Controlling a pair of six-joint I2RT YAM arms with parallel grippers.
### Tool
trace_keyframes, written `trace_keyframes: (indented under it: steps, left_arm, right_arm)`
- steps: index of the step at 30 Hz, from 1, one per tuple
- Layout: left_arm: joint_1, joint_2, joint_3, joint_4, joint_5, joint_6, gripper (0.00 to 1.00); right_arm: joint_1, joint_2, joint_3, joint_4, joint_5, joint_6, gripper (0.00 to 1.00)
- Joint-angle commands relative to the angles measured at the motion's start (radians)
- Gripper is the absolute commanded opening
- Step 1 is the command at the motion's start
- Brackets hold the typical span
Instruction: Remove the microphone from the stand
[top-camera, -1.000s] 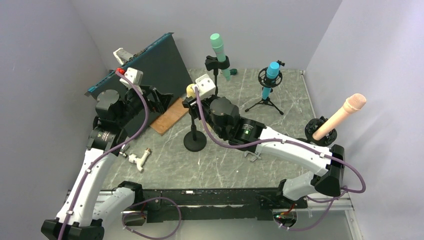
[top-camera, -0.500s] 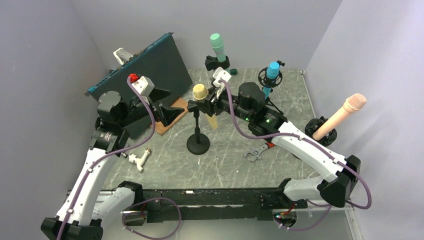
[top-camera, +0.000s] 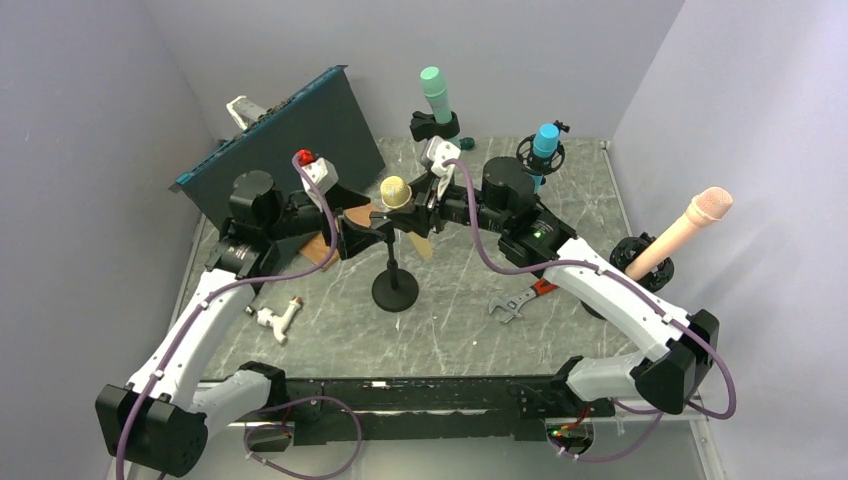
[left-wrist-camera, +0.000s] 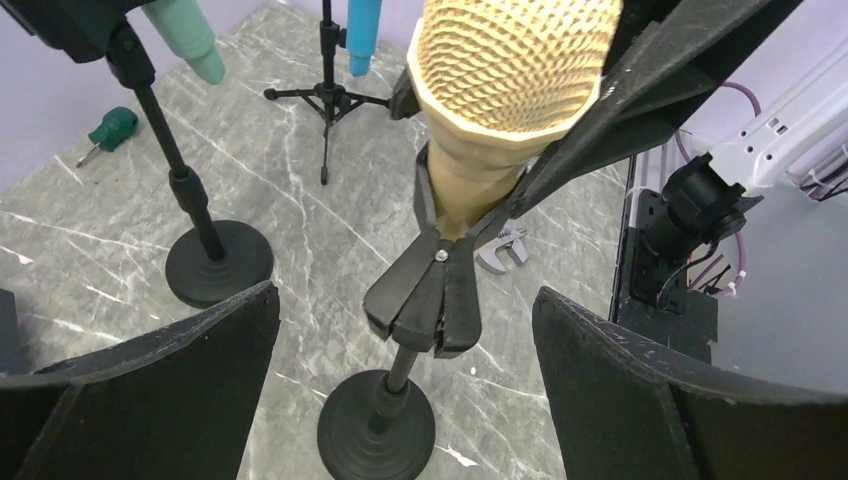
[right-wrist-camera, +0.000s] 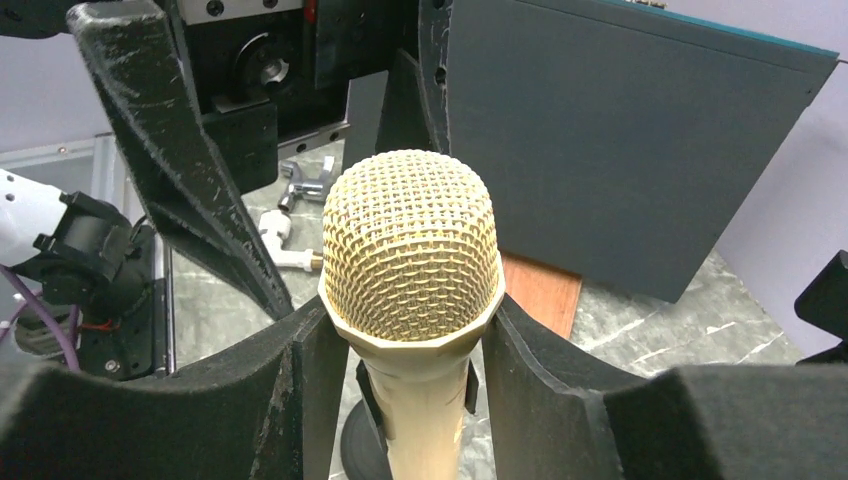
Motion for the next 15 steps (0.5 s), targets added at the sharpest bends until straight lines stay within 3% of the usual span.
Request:
trace_keyframes:
  steps: [1,6,15]
  left_arm:
    - [-0.022,0.014,0.013,0.032,0.023,0.062,0.99]
    - [-0.032,0.080,0.038,0.032,0.055,0.051,0.98]
    - [-0.064,0.088,0.052,-0.021,0.014,0.091,0.80]
  right_arm:
    - [0.000,0.030,0.038,-0.024,-0.070,0.010,0.00]
    - [-0.004,0.051,0.067,-0.039,-0.072,0.014,0.00]
    - [-0.005,0.059,0.079,-0.039,-0.064,0.039,0.00]
